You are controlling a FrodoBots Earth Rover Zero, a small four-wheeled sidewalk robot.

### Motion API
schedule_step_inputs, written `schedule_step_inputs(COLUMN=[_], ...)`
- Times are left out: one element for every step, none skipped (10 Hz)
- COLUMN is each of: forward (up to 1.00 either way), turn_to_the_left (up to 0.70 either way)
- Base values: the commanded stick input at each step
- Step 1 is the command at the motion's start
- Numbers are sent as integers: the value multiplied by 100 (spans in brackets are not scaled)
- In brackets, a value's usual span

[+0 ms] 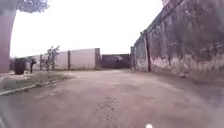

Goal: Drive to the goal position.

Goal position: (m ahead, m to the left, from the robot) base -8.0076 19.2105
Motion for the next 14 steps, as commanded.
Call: schedule_step_inputs(forward=[30,30,30,30,30,30,30,30,30,30,30,30,30,30], turn_to_the_left=[0,0,0,0,0,0,0,0,0,0,0,0,0,0])
